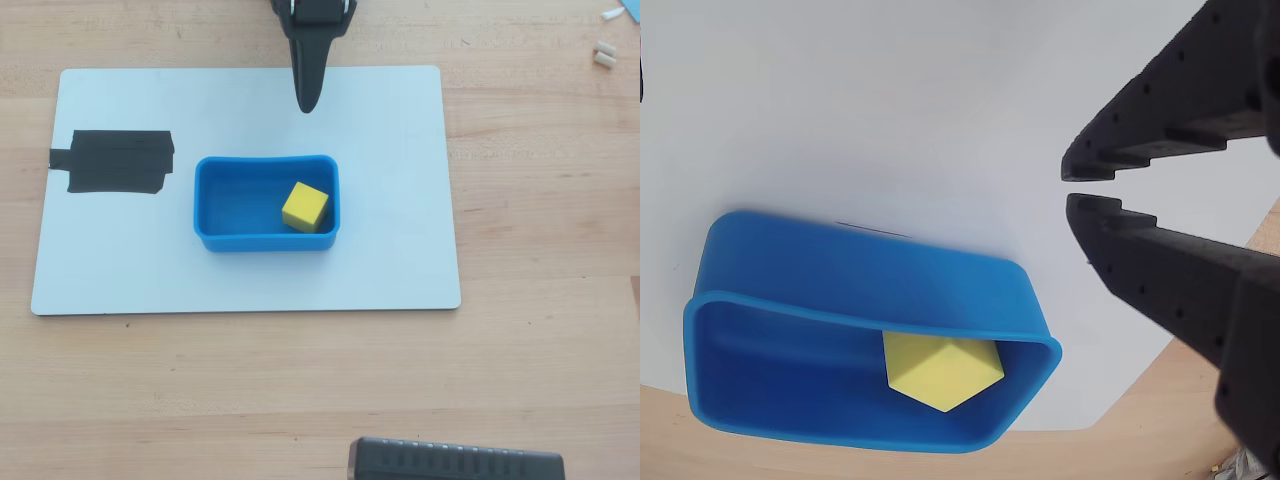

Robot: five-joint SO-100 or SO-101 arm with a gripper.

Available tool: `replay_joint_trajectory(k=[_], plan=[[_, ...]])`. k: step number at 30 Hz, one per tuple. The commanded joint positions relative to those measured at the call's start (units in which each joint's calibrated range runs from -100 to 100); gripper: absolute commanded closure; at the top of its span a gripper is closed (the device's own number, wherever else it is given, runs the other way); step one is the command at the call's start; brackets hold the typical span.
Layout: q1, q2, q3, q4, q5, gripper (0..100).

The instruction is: Pick up yellow cube and drop it in the blue rectangular bin

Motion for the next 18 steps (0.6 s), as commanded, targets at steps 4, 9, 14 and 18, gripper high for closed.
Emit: replay_joint_trajectory(k=[4,9,14,18], plan=[[0.6,-1.3,-0.2,0.5,-0.4,100],[0.7,-1.3,-0.2,1.0,-0.1,100],[0.7,-1.3,-0.3,1.2,-0.1,100],[0.7,-1.3,-0.3,1.2,-0.1,100]])
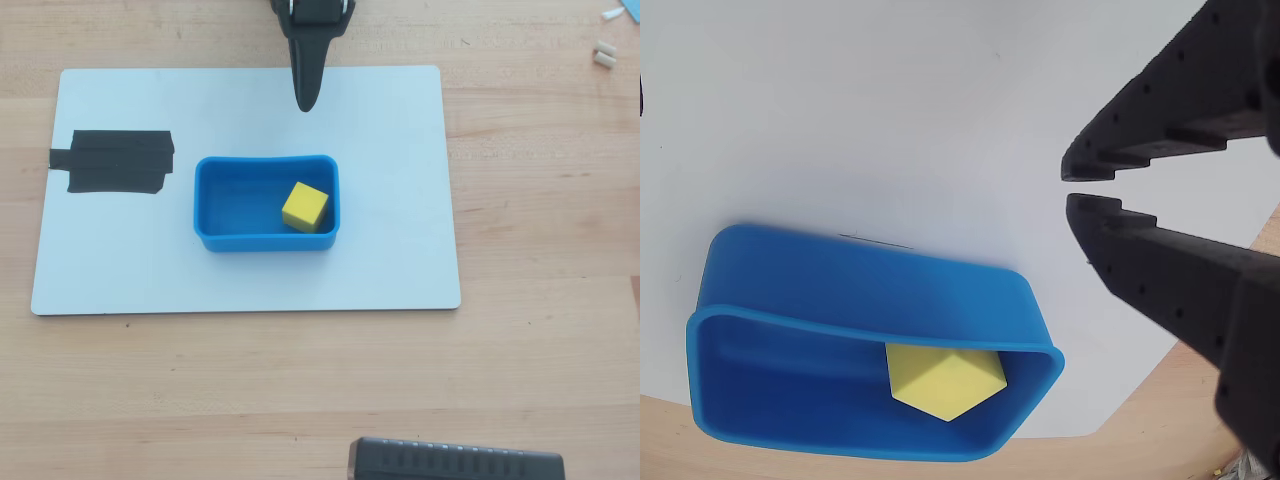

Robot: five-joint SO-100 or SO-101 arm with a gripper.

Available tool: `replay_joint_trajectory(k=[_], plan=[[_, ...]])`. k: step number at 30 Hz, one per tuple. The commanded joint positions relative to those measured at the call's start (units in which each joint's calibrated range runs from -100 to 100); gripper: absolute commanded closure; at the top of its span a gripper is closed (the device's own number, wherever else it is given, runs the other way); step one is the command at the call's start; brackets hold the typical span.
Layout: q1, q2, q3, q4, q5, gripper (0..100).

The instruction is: Pick up yellow cube and drop it in the blue rectangular bin

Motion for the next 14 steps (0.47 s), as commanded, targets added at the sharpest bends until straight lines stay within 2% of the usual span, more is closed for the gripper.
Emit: replay_joint_trajectory(k=[1,14], plan=[[0.5,-1.3,-0.3,0.4,-0.1,100],[0.8,-1.3,-0.3,0.4,-0.2,100]])
